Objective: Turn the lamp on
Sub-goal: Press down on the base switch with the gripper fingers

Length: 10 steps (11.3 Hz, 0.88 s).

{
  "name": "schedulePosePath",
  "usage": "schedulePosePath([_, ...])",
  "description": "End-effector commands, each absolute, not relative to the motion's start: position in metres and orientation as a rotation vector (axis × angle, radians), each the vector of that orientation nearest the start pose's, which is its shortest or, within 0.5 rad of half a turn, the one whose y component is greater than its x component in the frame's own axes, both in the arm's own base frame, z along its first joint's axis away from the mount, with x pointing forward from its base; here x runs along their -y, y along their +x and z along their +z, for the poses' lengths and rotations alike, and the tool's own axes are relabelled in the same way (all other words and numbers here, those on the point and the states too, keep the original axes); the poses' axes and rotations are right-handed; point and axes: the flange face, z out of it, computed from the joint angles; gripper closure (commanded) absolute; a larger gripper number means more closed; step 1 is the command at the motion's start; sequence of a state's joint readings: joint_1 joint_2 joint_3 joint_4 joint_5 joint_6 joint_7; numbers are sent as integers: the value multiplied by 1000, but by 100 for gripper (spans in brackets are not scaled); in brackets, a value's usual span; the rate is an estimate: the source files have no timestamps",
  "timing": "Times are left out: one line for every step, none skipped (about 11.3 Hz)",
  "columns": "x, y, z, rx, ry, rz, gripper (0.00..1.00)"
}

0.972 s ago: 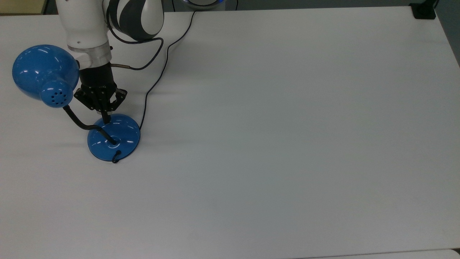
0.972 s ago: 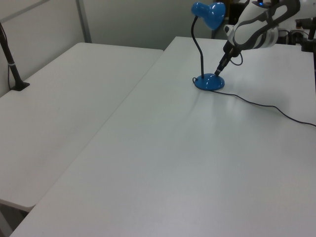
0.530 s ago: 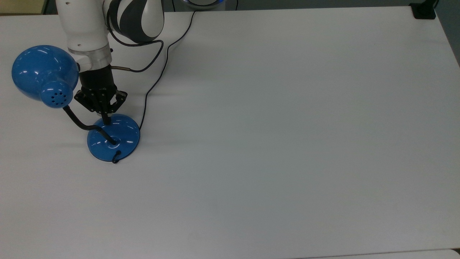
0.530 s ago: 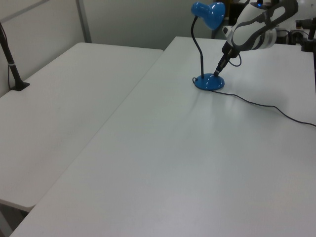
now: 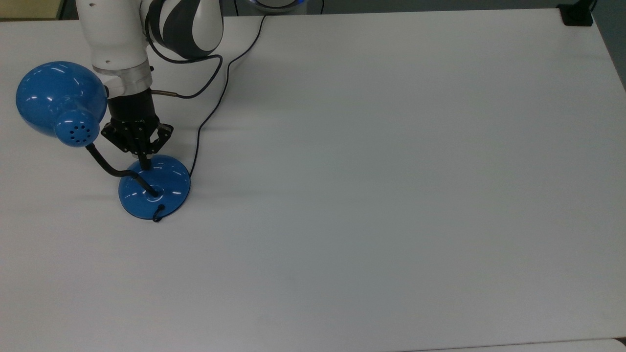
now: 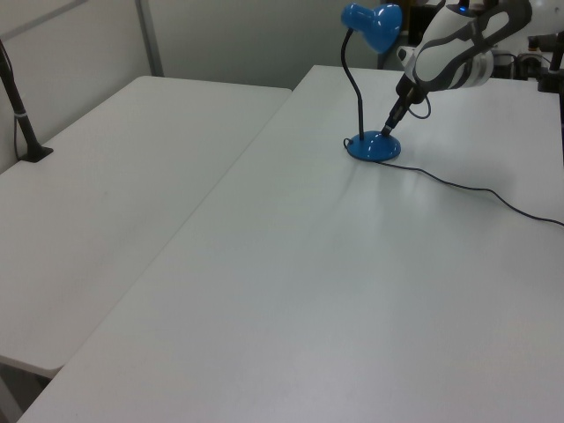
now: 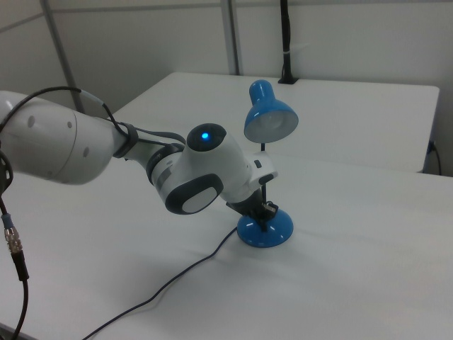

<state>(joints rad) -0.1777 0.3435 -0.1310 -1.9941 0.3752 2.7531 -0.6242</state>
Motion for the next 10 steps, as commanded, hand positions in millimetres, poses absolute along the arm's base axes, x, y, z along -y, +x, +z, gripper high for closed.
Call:
schedulePosePath([209,607,315,-116,-3071,-694,100])
schedulePosePath([209,607,313,-119,-3071,-690,100])
schedulePosePath([209,607,309,-124,-3070,-683,100])
schedulePosePath([210,607,308,-126,-3071,-678,100])
schedulePosePath([209,607,314,-123,-3069,-688,100])
schedulePosePath([209,606,331,-120,-3060,-718,100])
schedulePosePath([208,603,350,-113,-3047,-739,100])
schedulePosePath([202,599,362,-75,-3025,-666,100])
schedulePosePath([196,593,370,-18,-3004,-550,100])
schedulePosePath([189,584,373,80,-3007,-390,100])
